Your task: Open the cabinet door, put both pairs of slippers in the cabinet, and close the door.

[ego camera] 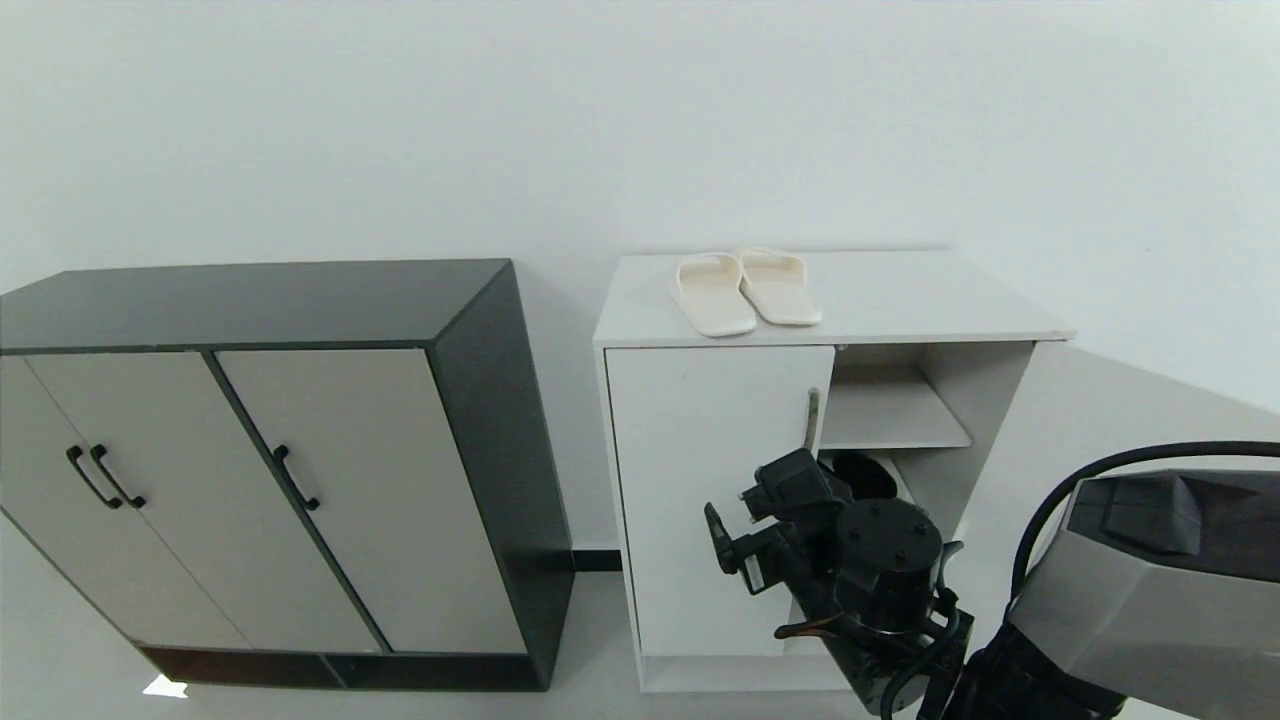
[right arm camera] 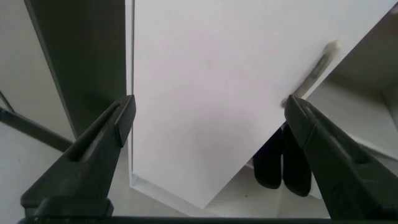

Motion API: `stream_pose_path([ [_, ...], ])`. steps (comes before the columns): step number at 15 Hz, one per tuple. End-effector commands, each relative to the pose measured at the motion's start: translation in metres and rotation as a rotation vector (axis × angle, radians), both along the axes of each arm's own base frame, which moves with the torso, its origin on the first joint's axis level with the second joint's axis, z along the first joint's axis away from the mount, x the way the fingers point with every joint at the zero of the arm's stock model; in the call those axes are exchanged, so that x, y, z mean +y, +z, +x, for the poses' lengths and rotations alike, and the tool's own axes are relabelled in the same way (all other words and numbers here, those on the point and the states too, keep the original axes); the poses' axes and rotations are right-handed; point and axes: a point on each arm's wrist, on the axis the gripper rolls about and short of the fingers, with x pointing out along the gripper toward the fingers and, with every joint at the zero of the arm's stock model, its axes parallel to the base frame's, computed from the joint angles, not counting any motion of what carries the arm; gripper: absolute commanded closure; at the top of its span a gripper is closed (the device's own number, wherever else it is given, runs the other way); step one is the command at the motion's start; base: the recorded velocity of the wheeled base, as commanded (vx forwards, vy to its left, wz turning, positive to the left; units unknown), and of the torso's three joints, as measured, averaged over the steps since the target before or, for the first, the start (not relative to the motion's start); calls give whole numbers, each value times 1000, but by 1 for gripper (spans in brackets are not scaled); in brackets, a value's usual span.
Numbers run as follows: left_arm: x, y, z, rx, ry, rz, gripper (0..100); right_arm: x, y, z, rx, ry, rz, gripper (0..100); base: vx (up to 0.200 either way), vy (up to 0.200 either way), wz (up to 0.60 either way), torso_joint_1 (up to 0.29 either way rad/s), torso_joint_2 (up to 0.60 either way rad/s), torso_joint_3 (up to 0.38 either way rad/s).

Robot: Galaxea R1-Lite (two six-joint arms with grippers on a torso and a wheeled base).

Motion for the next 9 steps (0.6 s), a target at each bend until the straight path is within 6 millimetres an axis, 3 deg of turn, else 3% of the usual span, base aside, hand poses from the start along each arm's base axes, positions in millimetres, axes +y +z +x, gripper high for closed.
stream_pose_path([
  [1, 0, 0, 0, 2, 2, 0, 100, 0, -1, -1, 3, 1, -2, 0, 0, 0, 0, 217, -525, -315],
  [9, 0, 0, 0, 2, 0, 4, 100, -2, -3, -3, 4, 4, -3, 0, 0, 0, 0, 245, -568, -325],
])
